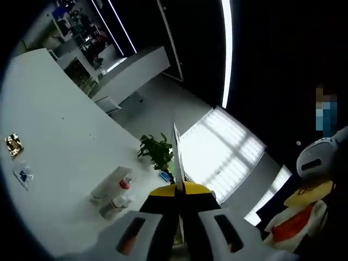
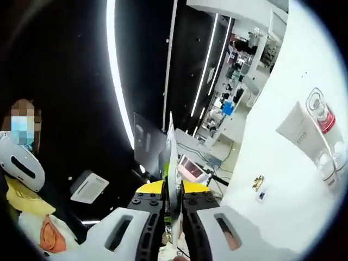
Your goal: Arrange the skincare products in the storage area until every visible bottle or jar stands upright without overlapping.
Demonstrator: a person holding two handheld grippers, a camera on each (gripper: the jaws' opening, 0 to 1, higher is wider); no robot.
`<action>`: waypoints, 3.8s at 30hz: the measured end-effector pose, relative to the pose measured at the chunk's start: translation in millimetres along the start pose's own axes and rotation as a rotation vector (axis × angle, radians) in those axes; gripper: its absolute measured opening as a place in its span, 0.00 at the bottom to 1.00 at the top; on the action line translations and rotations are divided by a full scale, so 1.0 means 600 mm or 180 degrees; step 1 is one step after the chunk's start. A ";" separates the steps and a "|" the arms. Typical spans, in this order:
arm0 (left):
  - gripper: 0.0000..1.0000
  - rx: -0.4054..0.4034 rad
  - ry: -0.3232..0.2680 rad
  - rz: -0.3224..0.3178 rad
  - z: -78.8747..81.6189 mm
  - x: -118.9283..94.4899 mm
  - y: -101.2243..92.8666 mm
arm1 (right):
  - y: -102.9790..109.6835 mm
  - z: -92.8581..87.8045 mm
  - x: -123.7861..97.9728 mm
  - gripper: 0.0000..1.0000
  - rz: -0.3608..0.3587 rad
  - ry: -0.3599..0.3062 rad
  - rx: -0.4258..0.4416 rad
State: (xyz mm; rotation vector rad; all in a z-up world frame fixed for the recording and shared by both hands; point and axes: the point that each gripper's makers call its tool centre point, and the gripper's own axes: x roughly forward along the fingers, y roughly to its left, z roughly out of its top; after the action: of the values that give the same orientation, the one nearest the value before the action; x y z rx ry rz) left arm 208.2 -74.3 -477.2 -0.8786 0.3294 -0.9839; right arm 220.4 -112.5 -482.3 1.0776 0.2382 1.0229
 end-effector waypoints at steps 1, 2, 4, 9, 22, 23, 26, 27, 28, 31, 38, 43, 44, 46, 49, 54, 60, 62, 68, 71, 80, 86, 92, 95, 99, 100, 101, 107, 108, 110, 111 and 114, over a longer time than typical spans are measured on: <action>0.00 -0.0019 -0.0004 -0.0001 0.000 -0.001 0.001 | 0.005 0.003 0.000 0.07 0.0052 -0.0043 0.0160; 0.00 -0.0045 -0.0011 -0.0015 0.001 -0.001 0.001 | 0.010 0.003 -0.001 0.05 0.0129 -0.0059 0.0263; 0.00 -0.0055 -0.0001 -0.0028 0.000 0.000 0.000 | 0.009 0.003 -0.002 0.03 0.0126 -0.0060 0.0271; 0.00 -0.0055 0.0042 -0.0105 0.000 0.008 -0.004 | 0.011 0.008 -0.008 0.01 0.0156 -0.0157 0.0427; 0.06 -0.0092 0.0022 0.0028 -0.034 0.020 0.012 | -0.014 0.017 -0.018 0.01 -0.0048 -0.0493 0.0848; 0.04 -0.0103 0.0005 0.0056 -0.036 0.018 0.015 | -0.016 0.013 -0.018 0.01 -0.0068 -0.0479 0.0846; 0.01 -0.0178 -0.0031 0.0109 -0.036 0.014 0.020 | -0.025 0.006 -0.020 0.01 -0.0148 -0.0453 0.0859; 0.00 -0.0241 -0.0045 0.0127 -0.036 0.014 0.021 | -0.029 0.004 -0.021 0.01 -0.0186 -0.0442 0.0837; 0.00 -0.0338 -0.0035 0.0154 -0.037 0.014 0.022 | -0.033 0.003 -0.021 0.01 -0.0231 -0.0432 0.0817; 0.00 -0.0411 -0.0028 0.0202 -0.038 0.015 0.026 | -0.051 -0.003 -0.024 0.01 -0.0452 -0.0376 0.0728; 0.00 -0.0370 0.0009 0.0273 -0.042 0.018 0.032 | -0.060 -0.003 -0.027 0.01 -0.0575 -0.0330 0.0649; 0.00 -0.0414 0.0018 0.0285 -0.050 0.021 0.040 | -0.066 -0.002 -0.033 0.02 -0.0629 -0.0309 0.0482; 0.00 -0.0417 0.0024 0.0289 -0.051 0.021 0.041 | -0.067 -0.003 -0.035 0.02 -0.0643 -0.0303 0.0434; 0.00 -0.0431 0.0032 0.0296 -0.055 0.022 0.044 | -0.070 -0.005 -0.038 0.04 -0.0664 -0.0280 0.0375; 0.00 -0.0468 0.0026 0.0303 -0.058 0.022 0.050 | -0.077 -0.005 -0.046 0.06 -0.0683 -0.0286 0.0308; 0.00 -0.0572 0.0009 0.0392 -0.064 0.018 0.075 | -0.087 -0.011 -0.061 0.18 -0.0770 -0.0145 -0.0025; 0.00 -0.0688 0.0006 0.0426 -0.071 0.021 0.093 | -0.104 -0.018 -0.077 0.34 -0.0924 0.0014 -0.0266; 0.00 -0.0720 0.0012 0.0441 -0.074 0.024 0.099 | -0.107 -0.020 -0.079 0.39 -0.0952 0.0046 -0.0308; 0.00 -0.0790 0.0059 0.0541 -0.086 0.027 0.123 | -0.119 -0.028 -0.091 0.51 -0.1061 0.0220 -0.0538; 0.00 -0.0849 0.0070 0.0600 -0.093 0.029 0.139 | -0.126 -0.031 -0.103 0.57 -0.1141 0.0301 -0.0718; 0.00 -0.0959 0.0160 0.0701 -0.112 0.039 0.169 | -0.150 -0.028 -0.131 0.70 -0.1376 0.0364 -0.0894; 0.00 -0.1010 0.0201 0.0802 -0.119 0.038 0.199 | -0.166 -0.026 -0.147 0.75 -0.1520 0.0371 -0.0938; 0.00 -0.1040 0.0264 0.0873 -0.130 0.035 0.224 | -0.178 -0.029 -0.163 0.81 -0.1621 0.0420 -0.1026; 0.00 -0.1063 0.0277 0.0904 -0.135 0.034 0.235 | -0.184 -0.031 -0.171 0.85 -0.1690 0.0441 -0.1068; 0.00 -0.1079 0.0298 0.0932 -0.141 0.034 0.246 | -0.188 -0.032 -0.178 0.88 -0.1733 0.0468 -0.1105; 0.00 -0.1084 0.0306 0.0944 -0.143 0.035 0.249 | -0.191 -0.032 -0.181 0.88 -0.1745 0.0474 -0.1123; 0.00 -0.1085 0.0311 0.0949 -0.144 0.035 0.250 | -0.192 -0.032 -0.182 0.89 -0.1756 0.0488 -0.1140; 0.00 -0.1082 0.0347 0.1013 -0.154 0.034 0.268 | -0.198 -0.038 -0.189 0.93 -0.1826 0.0650 -0.1328; 0.00 -0.1083 0.0355 0.1025 -0.157 0.035 0.271 | -0.200 -0.040 -0.191 0.94 -0.1844 0.0704 -0.1388; 0.00 -0.1087 0.0368 0.1044 -0.161 0.036 0.273 | -0.201 -0.039 -0.191 0.95 -0.1840 0.0736 -0.1416; 0.00 -0.1078 0.0387 0.1057 -0.164 0.036 0.276 | -0.202 -0.039 -0.191 0.95 -0.1838 0.0758 -0.1443; 0.00 -0.1068 0.0420 0.1088 -0.172 0.038 0.279 | -0.205 -0.041 -0.193 0.97 -0.1849 0.0825 -0.1498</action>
State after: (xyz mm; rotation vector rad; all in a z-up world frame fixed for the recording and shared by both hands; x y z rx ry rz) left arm 255.8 -101.3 -667.7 -1.0203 0.7479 -0.6780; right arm 212.6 -199.0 -629.1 0.4031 0.4630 0.6381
